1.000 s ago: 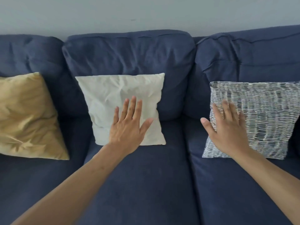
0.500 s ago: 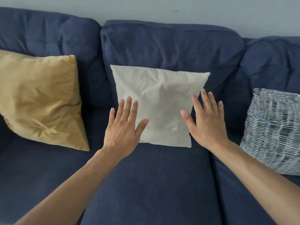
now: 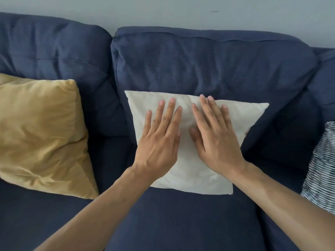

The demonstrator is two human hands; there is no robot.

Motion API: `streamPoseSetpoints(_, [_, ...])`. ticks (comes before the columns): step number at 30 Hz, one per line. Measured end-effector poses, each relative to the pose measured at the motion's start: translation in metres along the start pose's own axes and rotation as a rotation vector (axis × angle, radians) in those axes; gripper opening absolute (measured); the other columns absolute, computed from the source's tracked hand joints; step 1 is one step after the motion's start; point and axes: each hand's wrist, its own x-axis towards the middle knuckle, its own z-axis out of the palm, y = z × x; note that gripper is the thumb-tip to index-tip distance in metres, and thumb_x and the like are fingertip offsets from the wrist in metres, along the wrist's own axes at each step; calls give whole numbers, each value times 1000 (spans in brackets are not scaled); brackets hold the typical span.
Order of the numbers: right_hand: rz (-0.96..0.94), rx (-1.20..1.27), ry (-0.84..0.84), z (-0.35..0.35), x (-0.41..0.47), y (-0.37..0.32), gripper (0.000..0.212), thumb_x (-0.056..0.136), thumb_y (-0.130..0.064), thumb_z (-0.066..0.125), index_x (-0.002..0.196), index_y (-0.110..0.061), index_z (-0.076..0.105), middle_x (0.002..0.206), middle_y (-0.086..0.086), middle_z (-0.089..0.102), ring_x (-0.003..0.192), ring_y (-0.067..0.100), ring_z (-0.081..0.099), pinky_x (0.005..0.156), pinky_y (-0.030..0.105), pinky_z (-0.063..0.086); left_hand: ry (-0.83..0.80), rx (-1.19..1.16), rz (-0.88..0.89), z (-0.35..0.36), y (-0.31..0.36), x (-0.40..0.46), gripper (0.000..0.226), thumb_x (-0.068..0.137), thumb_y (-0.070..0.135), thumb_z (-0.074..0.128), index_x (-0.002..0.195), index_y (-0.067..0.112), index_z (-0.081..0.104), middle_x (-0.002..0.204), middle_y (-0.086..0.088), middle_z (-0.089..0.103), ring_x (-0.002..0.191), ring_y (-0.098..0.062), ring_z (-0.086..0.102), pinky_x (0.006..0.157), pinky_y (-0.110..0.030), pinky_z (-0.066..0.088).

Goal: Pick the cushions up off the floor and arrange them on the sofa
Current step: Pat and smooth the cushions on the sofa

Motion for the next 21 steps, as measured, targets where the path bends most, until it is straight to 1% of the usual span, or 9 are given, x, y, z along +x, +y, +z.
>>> streamPoseSetpoints(2, [-15,-36,-6,11,3,4,60,116,-30,41,170,-5,34,180,18,23,169,35,15,133,67,14,2,-11,41,14,-3,14,57,116,28,30,169,10,23,179,-8,12,166,-30,3,132,-58,11])
streamPoseSetpoints(5, [-16,-102,1,25,3,14,61,118,-38,36,169,-5,36,180,17,26,169,34,19,133,67,14,-41,45,103,34,-16,33,61,115,43,25,168,12,28,178,-6,18,166,-30,8,131,-60,11])
streamPoseSetpoints(9, [50,-189,5,35,-4,33,68,117,-48,36,172,-8,30,182,12,21,170,32,15,135,63,9,-67,150,137,45,-42,40,71,113,58,16,170,17,25,179,-5,14,166,-29,7,131,-60,8])
streamPoseSetpoints(12, [152,-224,1,34,-10,48,71,117,-50,34,174,-9,22,183,10,17,170,31,10,135,62,6,-53,178,75,44,-70,34,74,112,61,17,171,17,17,180,-4,7,166,-27,2,132,-59,6])
streamPoseSetpoints(15, [325,-202,-11,25,-15,56,77,116,-56,26,175,-7,13,184,13,10,171,29,3,135,63,4,-77,147,-18,34,-101,24,76,112,62,17,172,17,6,180,-1,-2,166,-22,-8,133,-58,2])
streamPoseSetpoints(17, [448,-151,25,15,-17,52,83,115,-59,27,174,-3,10,183,18,7,171,31,0,136,62,3,-82,87,-80,23,-114,17,75,112,60,17,172,16,4,180,0,-4,165,-19,-11,133,-56,0])
streamPoseSetpoints(18, [469,-132,54,10,-18,46,84,115,-59,28,173,-2,10,183,20,7,171,33,-1,136,62,2,-71,63,-99,17,-116,13,74,112,58,18,172,15,6,180,-1,-4,165,-19,-11,133,-56,-1])
streamPoseSetpoints(19, [442,-116,81,5,-17,38,82,116,-56,30,173,-1,11,182,21,7,171,35,0,136,61,2,-53,52,-99,11,-116,10,73,113,55,19,171,13,8,180,-3,-2,166,-22,-9,133,-56,-2])
streamPoseSetpoints(21, [265,-65,93,2,-11,13,74,117,-45,35,172,1,18,182,20,12,170,36,6,136,62,4,-7,50,-17,3,-105,7,69,114,50,22,170,10,17,180,-7,3,166,-28,-4,133,-58,-1])
